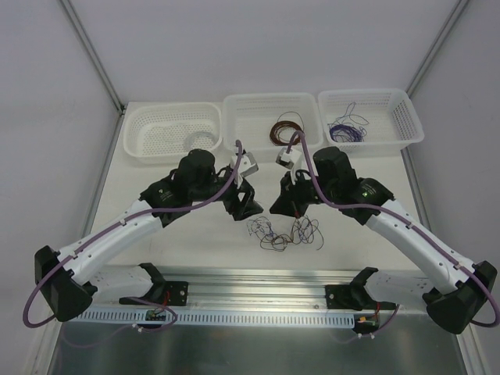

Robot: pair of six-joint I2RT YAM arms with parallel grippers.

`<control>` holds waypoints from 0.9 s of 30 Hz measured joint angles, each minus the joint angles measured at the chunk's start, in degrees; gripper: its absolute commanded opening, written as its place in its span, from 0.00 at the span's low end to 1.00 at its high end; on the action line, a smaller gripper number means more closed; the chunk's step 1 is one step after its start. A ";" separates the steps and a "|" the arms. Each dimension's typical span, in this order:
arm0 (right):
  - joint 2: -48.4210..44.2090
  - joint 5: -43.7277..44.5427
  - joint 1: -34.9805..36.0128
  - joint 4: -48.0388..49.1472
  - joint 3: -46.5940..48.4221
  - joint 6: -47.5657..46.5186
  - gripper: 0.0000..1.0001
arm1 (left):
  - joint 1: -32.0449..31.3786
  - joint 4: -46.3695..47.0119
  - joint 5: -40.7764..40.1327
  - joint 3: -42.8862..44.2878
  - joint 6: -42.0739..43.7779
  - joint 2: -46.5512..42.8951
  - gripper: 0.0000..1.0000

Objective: Untangle the cables

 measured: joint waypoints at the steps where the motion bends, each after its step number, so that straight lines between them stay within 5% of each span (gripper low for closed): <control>1: 0.00 -0.35 0.02 -0.07 0.00 -0.15 0.01 | -0.26 0.11 0.42 0.00 0.44 0.44 0.67; 8: -0.13 -1.90 0.31 -0.07 0.00 -0.87 0.01 | -2.49 0.76 1.64 0.02 3.32 5.40 0.52; 11: -0.68 -2.05 0.35 -0.04 -0.04 -1.05 0.01 | -2.84 0.76 2.05 0.02 3.61 6.60 0.23; 12: -0.94 -2.03 0.35 -0.02 -0.09 -1.05 0.01 | -2.99 0.79 2.10 0.02 3.85 6.80 0.05; 13: -1.16 -1.99 0.35 -0.04 -0.15 -1.07 0.01 | -3.10 0.79 2.12 0.02 3.82 6.88 0.00; 17: -2.12 -0.74 0.35 0.17 -1.27 -1.05 0.13 | -3.21 0.81 1.42 0.09 4.52 6.80 0.00; 27: -7.23 6.95 0.39 -0.09 -6.69 0.26 0.67 | -2.56 0.11 -9.92 1.70 2.58 1.03 0.00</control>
